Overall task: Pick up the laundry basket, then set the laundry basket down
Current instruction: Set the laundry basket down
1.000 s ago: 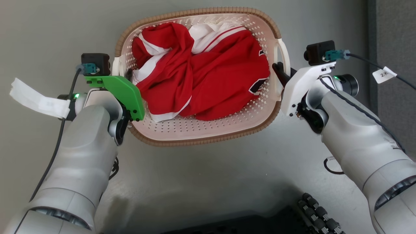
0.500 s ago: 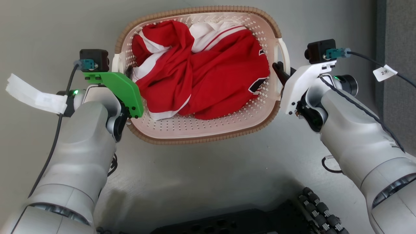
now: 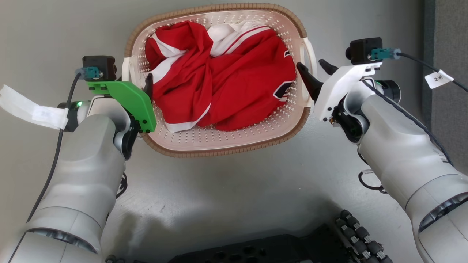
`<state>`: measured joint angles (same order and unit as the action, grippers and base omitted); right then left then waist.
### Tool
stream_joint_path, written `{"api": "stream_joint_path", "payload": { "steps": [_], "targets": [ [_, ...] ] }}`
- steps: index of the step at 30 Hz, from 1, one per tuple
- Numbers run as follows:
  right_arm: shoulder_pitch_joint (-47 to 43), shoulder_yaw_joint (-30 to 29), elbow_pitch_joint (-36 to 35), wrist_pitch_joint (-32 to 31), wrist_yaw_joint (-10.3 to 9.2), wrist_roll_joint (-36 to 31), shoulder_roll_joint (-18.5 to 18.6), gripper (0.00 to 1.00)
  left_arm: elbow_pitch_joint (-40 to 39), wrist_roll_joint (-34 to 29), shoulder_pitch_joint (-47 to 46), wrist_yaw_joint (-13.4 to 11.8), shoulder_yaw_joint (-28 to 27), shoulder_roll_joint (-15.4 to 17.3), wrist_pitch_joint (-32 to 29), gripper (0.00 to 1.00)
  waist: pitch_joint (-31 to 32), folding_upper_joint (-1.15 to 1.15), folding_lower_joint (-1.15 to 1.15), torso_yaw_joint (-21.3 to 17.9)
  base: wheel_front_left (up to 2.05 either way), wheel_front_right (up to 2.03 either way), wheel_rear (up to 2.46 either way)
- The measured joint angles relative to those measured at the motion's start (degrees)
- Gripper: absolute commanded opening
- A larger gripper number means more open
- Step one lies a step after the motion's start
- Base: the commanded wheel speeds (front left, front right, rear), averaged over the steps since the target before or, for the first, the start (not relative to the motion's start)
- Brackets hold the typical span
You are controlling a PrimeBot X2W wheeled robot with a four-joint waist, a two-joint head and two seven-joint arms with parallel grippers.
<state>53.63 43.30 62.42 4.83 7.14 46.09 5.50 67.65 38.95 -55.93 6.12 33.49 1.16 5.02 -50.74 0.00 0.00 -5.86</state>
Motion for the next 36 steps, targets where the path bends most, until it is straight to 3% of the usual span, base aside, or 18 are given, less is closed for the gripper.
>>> {"api": "stream_joint_path", "payload": {
  "steps": [10,15,30,36],
  "targets": [
    [-0.1,1.4,-0.7,0.3,0.00,1.4,0.5,1.00,0.4,1.7,0.0,0.4,0.2,0.0,0.6,1.00,1.4,0.00,0.00,0.3,0.00,0.00,0.00],
    [-0.2,2.5,-0.9,3.3,0.00,1.3,1.7,1.00,0.6,1.4,0.2,0.4,1.6,0.0,2.9,1.00,3.3,0.00,0.00,0.4,0.00,0.00,0.00],
    [-4.5,1.0,-0.8,9.6,0.00,0.8,3.1,1.00,-1.3,0.4,4.4,0.4,2.8,0.0,9.0,1.00,12.6,0.00,0.00,1.0,0.00,0.00,0.00],
    [-7.4,-0.7,-1.8,9.6,-0.27,0.0,3.7,1.00,-3.0,-0.7,6.2,-1.1,2.1,0.0,9.4,1.00,17.3,0.00,0.00,1.3,0.00,0.00,0.00]
  ]
}}
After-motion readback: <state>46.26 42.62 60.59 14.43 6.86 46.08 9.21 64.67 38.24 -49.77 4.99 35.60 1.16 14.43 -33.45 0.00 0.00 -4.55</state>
